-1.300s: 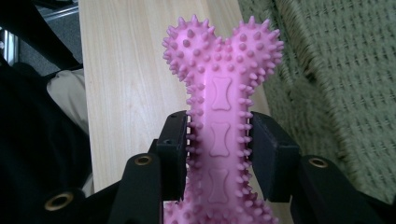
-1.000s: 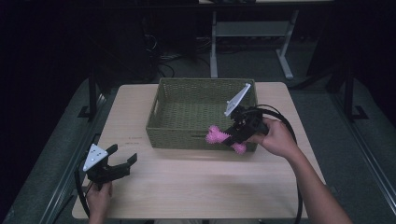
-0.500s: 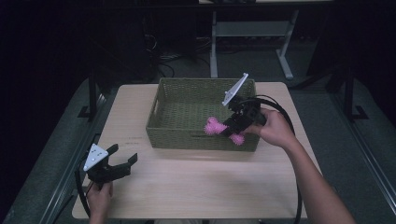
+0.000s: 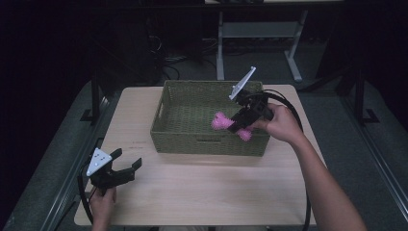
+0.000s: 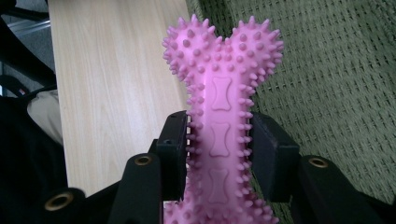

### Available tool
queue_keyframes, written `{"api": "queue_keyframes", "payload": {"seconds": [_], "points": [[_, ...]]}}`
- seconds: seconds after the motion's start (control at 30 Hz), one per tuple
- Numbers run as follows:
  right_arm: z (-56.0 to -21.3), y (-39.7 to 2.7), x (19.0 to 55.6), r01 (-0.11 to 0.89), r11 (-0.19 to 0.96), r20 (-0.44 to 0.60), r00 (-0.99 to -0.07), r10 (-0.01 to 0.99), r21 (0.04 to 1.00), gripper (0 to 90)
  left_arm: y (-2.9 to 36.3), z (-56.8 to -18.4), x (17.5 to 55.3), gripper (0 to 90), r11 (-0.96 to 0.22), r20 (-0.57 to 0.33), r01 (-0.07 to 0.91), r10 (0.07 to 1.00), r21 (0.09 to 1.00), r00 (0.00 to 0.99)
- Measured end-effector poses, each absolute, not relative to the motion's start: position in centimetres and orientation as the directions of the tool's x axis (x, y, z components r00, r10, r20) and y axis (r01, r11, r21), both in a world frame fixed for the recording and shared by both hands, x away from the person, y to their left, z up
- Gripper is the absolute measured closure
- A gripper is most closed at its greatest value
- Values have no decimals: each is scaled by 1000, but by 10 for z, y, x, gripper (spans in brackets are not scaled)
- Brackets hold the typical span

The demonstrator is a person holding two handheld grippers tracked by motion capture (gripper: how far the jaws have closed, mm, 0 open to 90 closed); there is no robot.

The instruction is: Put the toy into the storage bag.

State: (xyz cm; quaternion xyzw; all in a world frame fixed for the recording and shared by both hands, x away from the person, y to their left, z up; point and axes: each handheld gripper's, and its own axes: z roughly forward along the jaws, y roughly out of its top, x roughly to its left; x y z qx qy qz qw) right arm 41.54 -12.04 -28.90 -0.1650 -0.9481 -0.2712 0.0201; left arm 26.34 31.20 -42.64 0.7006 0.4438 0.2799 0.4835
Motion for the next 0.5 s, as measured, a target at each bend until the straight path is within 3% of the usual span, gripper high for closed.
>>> {"api": "queue_keyframes", "payload": {"seconds": [0.5], "points": [[-297,-127,440,375,788,153,-926,345,488,583,313,-426,263,133,-136,-38,352,894,926,447]]}}
